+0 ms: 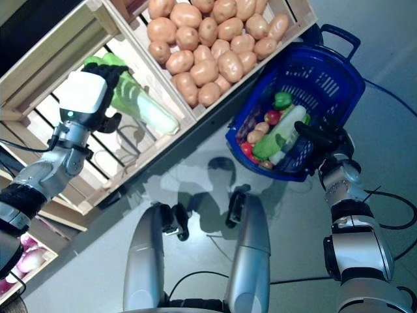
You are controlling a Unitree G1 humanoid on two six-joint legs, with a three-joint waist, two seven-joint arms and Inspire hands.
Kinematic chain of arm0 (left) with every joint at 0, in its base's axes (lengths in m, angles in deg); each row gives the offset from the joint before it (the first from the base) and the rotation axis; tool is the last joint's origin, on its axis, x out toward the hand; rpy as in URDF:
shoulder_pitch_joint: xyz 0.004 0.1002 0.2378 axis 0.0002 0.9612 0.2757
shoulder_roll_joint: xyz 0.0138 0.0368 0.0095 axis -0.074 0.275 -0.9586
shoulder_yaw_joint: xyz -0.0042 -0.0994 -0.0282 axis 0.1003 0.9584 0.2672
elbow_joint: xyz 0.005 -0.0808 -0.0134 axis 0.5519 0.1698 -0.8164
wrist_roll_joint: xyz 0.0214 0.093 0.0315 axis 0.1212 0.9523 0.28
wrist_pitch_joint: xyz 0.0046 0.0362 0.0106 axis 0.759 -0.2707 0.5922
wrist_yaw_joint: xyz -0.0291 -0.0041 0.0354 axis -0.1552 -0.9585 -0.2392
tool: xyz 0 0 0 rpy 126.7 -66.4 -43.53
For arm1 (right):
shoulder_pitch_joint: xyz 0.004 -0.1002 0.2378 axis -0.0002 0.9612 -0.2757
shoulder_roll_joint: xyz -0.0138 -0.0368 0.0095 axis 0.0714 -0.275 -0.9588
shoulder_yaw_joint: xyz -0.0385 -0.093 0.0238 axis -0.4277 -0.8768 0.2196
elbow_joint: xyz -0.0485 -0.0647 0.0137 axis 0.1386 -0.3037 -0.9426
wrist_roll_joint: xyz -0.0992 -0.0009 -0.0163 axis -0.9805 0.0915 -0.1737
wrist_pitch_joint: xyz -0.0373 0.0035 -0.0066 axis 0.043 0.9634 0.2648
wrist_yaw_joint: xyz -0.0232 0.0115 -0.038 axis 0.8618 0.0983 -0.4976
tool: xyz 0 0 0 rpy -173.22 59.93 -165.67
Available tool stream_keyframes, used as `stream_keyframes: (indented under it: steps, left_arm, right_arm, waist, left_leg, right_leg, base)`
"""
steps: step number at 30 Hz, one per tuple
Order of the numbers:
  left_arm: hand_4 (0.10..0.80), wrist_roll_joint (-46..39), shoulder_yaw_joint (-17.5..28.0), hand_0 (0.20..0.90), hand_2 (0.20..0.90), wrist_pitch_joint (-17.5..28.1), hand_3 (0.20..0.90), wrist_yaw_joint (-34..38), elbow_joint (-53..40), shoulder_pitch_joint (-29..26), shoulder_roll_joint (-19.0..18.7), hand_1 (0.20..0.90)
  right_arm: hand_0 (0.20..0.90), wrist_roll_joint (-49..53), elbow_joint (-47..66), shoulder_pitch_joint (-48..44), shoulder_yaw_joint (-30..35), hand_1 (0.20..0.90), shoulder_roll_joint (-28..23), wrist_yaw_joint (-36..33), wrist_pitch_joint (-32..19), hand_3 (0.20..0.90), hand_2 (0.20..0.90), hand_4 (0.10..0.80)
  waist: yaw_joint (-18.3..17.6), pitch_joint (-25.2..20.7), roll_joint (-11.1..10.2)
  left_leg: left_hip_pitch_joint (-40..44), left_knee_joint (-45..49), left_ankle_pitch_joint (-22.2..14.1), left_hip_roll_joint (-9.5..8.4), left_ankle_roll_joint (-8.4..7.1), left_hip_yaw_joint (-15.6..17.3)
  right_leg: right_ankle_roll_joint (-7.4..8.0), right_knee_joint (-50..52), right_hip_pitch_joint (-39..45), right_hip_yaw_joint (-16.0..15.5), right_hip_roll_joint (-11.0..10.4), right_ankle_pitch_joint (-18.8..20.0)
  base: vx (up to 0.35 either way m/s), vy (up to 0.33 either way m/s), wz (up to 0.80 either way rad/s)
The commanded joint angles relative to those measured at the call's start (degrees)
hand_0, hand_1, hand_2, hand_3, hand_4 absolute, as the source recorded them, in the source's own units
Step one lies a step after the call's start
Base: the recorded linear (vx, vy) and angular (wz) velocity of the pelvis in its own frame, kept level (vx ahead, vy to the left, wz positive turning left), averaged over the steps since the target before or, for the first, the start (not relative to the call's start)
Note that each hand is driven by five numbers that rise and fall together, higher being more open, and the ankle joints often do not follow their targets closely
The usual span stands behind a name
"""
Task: Put vegetables into the basket
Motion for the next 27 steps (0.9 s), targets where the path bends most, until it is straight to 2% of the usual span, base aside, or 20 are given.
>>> stream_keyframes:
  steps: [1,7,14,22,27]
  left_arm:
    - [0.800,-0.5,2.7,0.900,0.900,-2.3,0.900,0.8,1.5,-7.3,-4.8,0.900]
    - [0.800,0.6,0.8,0.900,0.900,-0.9,0.900,-0.3,4.5,-8.8,-4.2,0.900]
    - [0.800,3.6,-1.8,0.900,0.900,-2.0,0.900,-2.3,7.2,-11.4,-3.0,0.900]
    - [0.800,14.5,-9.6,0.900,0.900,-3.7,0.900,-3.8,10.7,-17.0,-1.7,0.900]
    - [0.800,17.3,-13.0,0.900,0.900,-4.5,0.900,-7.7,11.4,-19.1,-0.9,0.900]
  right_arm:
    - [0.900,1.1,2.6,-4.4,-0.2,0.900,-4.2,3.4,-6.0,0.900,0.900,0.800]
    - [0.900,2.6,1.1,-4.9,0.2,0.900,-4.3,3.6,-6.1,0.900,0.900,0.800]
    - [0.900,2.9,0.6,-5.9,-0.8,0.900,-3.8,4.3,-5.7,0.900,0.900,0.800]
    - [0.900,3.1,-1.6,-8.3,-3.1,0.900,-3.9,6.1,-5.2,0.900,0.900,0.800]
    - [0.900,3.0,-2.4,-8.8,-3.6,0.900,-3.8,6.4,-5.2,0.900,0.900,0.800]
  waist:
    - [-1.8,-0.3,0.3]
    - [-2.0,-0.3,0.2]
    - [-2.3,-0.3,0.0]
    - [-3.1,-0.3,-0.4]
    - [-3.4,-0.3,-0.6]
  left_leg:
    - [3.1,-4.3,-2.1,-0.46,1.08,3.2]
    - [1.7,-4.1,-2.1,-0.16,0.71,3.3]
    - [-0.2,-4.1,-2.0,0.22,0.28,3.4]
    - [-2.7,-3.9,-1.7,0.89,-0.05,3.9]
    - [-3.9,-3.7,-1.8,1.32,-0.13,4.1]
  right_leg:
    - [3.30,-2.7,6.3,1.2,-1.2,-2.1]
    - [3.97,-3.3,5.1,1.6,-0.9,-1.5]
    - [4.62,-3.8,3.3,1.9,-0.8,-0.7]
    - [5.34,-4.5,0.8,2.2,-0.1,0.4]
    - [5.63,-4.9,-0.2,2.1,0.3,0.9]
  base:
    - [-0.017,0.029,-0.10]
    - [-0.007,0.008,-0.03]
    - [-0.017,-0.002,-0.01]
    - [-0.018,0.008,-0.07]
    - [-0.005,-0.001,-0.06]
